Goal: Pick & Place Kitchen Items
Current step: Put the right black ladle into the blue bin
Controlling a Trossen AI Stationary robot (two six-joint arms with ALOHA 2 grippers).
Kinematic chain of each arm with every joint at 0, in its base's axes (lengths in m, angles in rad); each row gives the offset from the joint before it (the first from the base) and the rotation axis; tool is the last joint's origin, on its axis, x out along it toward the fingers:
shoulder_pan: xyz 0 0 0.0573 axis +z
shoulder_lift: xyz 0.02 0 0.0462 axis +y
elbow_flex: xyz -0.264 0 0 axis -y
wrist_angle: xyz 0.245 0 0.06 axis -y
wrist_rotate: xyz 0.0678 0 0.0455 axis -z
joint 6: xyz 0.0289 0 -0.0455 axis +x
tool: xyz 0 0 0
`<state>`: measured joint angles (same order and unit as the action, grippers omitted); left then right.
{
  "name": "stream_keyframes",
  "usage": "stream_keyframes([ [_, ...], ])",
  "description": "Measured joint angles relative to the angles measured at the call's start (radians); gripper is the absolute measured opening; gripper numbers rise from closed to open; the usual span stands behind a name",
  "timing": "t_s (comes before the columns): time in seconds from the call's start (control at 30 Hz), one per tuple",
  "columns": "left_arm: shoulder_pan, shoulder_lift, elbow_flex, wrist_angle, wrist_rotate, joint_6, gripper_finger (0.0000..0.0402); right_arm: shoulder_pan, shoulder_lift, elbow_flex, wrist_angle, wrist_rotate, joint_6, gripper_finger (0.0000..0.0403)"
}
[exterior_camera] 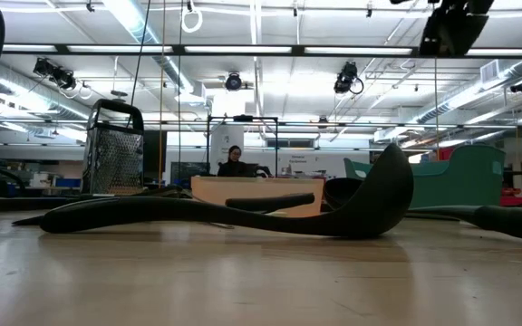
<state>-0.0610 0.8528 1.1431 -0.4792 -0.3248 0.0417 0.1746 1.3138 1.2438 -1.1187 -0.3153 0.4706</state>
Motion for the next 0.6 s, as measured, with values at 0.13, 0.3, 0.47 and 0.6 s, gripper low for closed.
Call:
stream_keyframes([
  [0.13,0.0,0.0,0.0,0.0,0.0,0.0,0.0181,-0.002,-0.062,0.0,0.002,0.001,-0.027,0.0215],
  [0.3,0.0,0.0,0.0,0.0,0.0,0.0,0.0181,-0.001,-0.118,0.0,0.004,0.0,-0.043,0.0215],
  [0.47,0.0,0.0,0.0,0.0,0.0,0.0,0.0181,-0.001,-0.151,0.0,0.005,0.0,-0.043,0.0215],
  [0.6,0.0,0.0,0.0,0.0,0.0,0.0,0.0181,-0.001,-0.165,0.0,0.011,0.0,-0.043,0.0215],
])
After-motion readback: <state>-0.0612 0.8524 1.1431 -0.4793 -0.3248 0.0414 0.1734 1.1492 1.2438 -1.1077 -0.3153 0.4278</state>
